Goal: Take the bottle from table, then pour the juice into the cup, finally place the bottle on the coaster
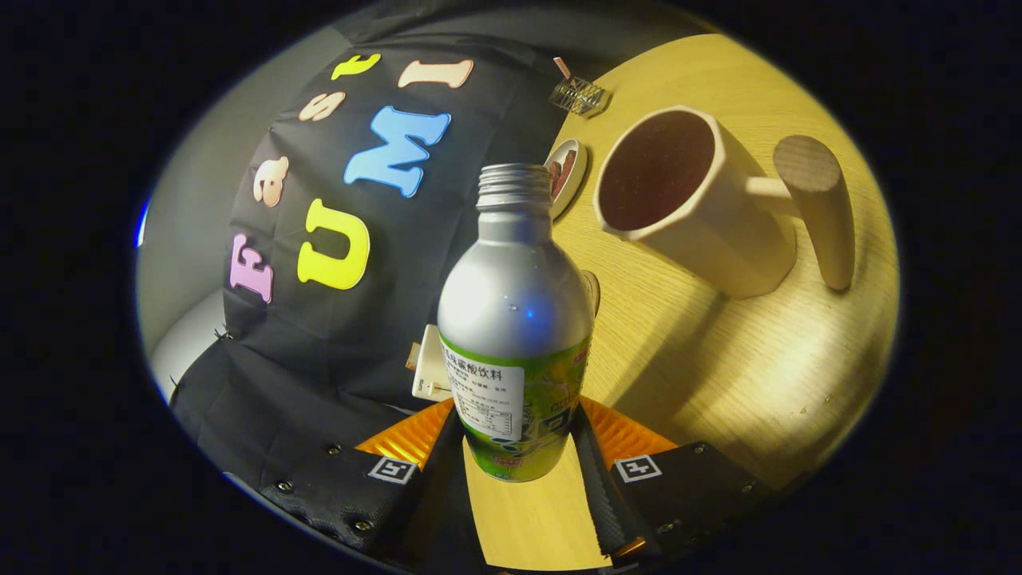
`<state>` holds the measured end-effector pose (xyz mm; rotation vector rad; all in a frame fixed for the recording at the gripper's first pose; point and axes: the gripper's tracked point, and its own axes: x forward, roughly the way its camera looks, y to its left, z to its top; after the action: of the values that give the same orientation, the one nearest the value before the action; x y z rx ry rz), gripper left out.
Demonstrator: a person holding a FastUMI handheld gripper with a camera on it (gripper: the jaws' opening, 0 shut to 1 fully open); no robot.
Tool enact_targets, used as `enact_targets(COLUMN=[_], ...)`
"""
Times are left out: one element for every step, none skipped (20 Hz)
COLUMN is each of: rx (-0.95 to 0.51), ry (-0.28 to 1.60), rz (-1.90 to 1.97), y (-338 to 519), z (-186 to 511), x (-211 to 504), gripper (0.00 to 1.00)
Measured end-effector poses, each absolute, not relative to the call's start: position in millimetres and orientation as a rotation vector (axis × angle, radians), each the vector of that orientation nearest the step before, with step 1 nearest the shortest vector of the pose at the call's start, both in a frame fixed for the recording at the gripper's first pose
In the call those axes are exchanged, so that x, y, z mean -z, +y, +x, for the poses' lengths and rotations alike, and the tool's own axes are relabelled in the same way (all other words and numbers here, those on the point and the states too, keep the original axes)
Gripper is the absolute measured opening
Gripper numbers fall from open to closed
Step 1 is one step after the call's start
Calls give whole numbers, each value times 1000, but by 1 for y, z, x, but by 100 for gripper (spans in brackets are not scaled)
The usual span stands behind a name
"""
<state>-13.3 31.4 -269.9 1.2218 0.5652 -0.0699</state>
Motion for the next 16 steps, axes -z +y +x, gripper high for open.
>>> enact_targets(rx=[75, 82, 88, 91, 88, 86, 89, 93, 99, 103, 105, 106, 111, 113, 113, 110], ry=[563, 565, 563, 561, 561, 557, 554, 547, 546, 546, 549, 551, 554, 554, 557, 561], rz=[1240, 1257, 1269, 1278, 1292, 1308, 1323, 1338, 1353, 1366, 1378, 1390, 1402, 1416, 1433, 1448], y=[32, 32, 32, 30, 32, 31, 29, 29, 29, 30, 29, 29, 29, 29, 30, 29], z=[-12, -13, -12, -12, -11, -11, -11, -10, -9, -9, -9, -8, -7, -4, -3, -4], x=[269, 268, 268, 267, 266, 264, 263, 262, 262, 261, 260, 260, 260, 259, 259, 258], gripper=[75, 75, 75, 75, 75, 75, 75, 75, 75, 75, 75, 75, 75, 75, 75, 75])
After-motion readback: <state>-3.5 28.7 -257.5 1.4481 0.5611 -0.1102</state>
